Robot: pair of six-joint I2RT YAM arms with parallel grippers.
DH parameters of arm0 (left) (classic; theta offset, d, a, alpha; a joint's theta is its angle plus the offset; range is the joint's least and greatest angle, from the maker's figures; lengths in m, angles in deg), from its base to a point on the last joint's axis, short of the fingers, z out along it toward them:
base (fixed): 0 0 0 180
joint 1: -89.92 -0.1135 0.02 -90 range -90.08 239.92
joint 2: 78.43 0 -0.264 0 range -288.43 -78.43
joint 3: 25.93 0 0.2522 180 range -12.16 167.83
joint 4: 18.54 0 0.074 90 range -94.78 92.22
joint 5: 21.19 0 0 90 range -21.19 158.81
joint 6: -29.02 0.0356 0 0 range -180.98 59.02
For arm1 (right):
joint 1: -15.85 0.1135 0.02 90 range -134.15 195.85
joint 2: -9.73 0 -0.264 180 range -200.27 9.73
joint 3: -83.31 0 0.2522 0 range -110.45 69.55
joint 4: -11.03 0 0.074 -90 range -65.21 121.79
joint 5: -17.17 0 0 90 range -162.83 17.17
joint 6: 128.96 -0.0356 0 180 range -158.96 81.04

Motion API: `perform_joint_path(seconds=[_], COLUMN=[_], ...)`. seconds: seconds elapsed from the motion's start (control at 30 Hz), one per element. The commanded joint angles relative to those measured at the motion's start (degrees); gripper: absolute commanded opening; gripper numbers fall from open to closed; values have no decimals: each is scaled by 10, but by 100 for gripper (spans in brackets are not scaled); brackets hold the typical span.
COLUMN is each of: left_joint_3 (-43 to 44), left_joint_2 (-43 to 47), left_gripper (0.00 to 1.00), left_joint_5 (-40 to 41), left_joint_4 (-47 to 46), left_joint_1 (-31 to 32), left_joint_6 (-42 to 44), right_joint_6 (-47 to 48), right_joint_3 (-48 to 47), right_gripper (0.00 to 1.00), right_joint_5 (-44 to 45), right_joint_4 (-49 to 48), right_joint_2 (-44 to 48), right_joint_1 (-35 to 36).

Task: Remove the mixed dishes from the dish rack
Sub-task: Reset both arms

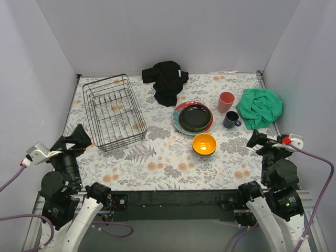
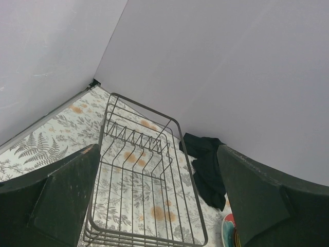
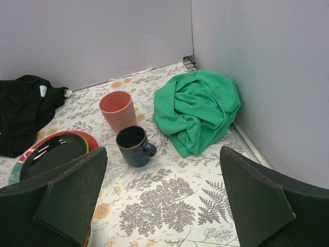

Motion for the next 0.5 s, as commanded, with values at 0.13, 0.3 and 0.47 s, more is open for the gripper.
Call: perform_joint_path(seconds=[0.13, 0.3, 0.47], left_joint_3=[-22, -34, -40], left_joint_2=[24, 37, 30], left_gripper=[98, 98, 98], left_joint_5=[7, 1, -11], left_joint_4=[-50, -64, -74], left_joint_1=[-4, -4, -4], left_joint_6=[25, 28, 26], right_joint_6=[12, 19, 20], right_joint_3=[38, 46, 50], right_gripper=[98, 98, 98], right_joint_5=[12, 5, -4], right_joint_4=[-61, -72, -74], right_joint_2=[40, 56, 55], right_joint_1=[-1, -1, -1])
